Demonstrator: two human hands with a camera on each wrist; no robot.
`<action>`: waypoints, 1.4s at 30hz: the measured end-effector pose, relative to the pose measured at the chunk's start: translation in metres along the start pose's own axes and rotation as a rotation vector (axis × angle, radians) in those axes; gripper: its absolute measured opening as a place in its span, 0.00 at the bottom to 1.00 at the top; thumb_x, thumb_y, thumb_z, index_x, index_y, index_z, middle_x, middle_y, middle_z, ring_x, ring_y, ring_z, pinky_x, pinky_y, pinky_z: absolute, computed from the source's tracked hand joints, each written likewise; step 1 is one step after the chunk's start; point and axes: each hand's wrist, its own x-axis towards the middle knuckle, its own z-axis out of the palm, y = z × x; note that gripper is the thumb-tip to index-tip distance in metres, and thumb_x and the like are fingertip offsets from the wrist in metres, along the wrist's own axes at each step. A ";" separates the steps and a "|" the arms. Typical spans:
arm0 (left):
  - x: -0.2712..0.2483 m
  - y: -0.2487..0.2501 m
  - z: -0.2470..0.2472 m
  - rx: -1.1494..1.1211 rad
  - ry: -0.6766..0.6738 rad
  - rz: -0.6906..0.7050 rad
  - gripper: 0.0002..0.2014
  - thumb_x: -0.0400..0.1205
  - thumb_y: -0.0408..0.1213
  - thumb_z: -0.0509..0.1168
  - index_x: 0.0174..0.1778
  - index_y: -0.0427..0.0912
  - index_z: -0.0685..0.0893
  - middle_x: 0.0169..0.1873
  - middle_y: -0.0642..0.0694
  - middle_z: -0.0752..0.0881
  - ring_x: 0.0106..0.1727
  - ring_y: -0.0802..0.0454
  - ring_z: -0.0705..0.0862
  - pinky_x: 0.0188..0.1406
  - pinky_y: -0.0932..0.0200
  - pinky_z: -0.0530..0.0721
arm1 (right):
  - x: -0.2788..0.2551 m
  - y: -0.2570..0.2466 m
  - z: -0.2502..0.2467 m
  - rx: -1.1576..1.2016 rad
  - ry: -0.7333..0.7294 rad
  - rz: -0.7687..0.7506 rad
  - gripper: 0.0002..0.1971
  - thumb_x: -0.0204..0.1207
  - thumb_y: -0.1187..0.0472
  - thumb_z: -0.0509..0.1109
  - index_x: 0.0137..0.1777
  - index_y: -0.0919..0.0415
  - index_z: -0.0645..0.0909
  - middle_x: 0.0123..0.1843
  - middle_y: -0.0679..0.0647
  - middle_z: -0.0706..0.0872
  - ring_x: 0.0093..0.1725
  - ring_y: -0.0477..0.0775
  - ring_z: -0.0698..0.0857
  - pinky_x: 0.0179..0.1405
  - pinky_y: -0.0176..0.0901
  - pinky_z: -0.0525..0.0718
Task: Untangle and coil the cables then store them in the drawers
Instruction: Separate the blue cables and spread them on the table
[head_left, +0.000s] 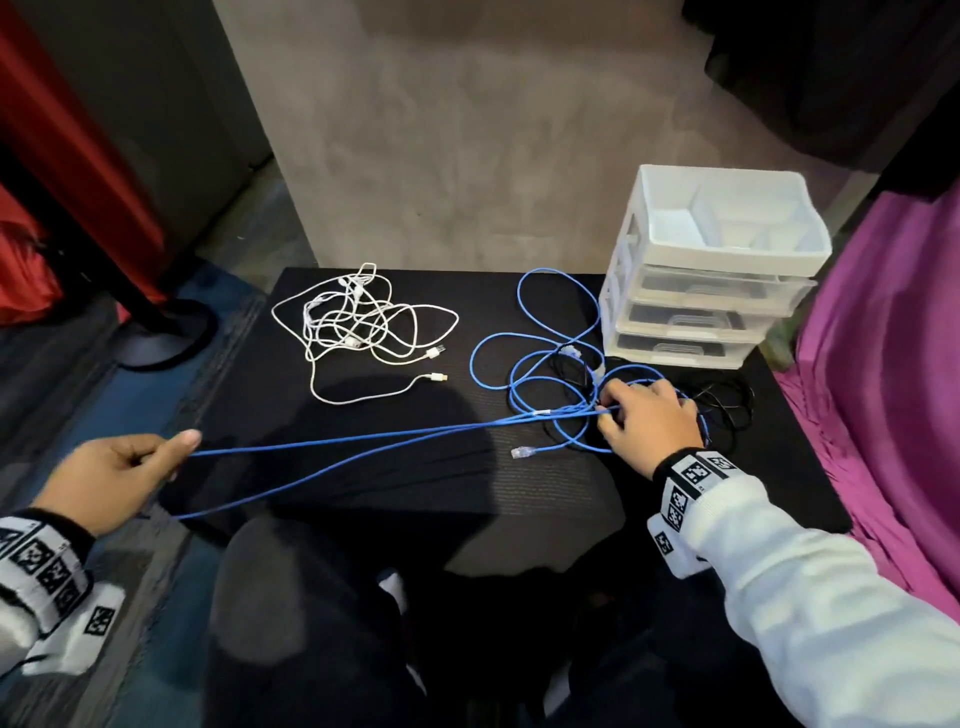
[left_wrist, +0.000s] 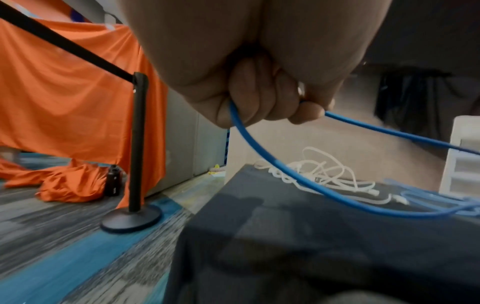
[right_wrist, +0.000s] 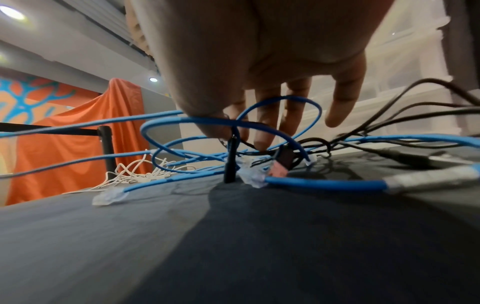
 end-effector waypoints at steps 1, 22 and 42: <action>-0.002 -0.007 0.009 0.045 -0.049 -0.023 0.26 0.84 0.57 0.66 0.24 0.44 0.83 0.13 0.51 0.75 0.21 0.50 0.77 0.29 0.55 0.74 | -0.001 -0.003 0.002 -0.002 0.032 -0.030 0.08 0.81 0.45 0.66 0.58 0.43 0.78 0.54 0.44 0.87 0.64 0.59 0.76 0.60 0.61 0.73; 0.012 0.259 0.190 0.262 -0.315 0.558 0.45 0.72 0.67 0.66 0.85 0.59 0.60 0.80 0.45 0.74 0.81 0.41 0.72 0.79 0.40 0.72 | -0.018 -0.024 0.005 -0.181 -0.010 -0.220 0.26 0.75 0.61 0.67 0.71 0.38 0.79 0.60 0.46 0.88 0.65 0.60 0.78 0.63 0.61 0.67; 0.021 0.231 0.136 -0.432 -0.080 0.337 0.11 0.85 0.45 0.62 0.39 0.46 0.81 0.40 0.41 0.81 0.45 0.46 0.80 0.55 0.48 0.79 | -0.019 0.001 0.013 0.122 0.170 -0.173 0.05 0.82 0.49 0.70 0.54 0.46 0.79 0.50 0.44 0.85 0.57 0.57 0.80 0.56 0.57 0.74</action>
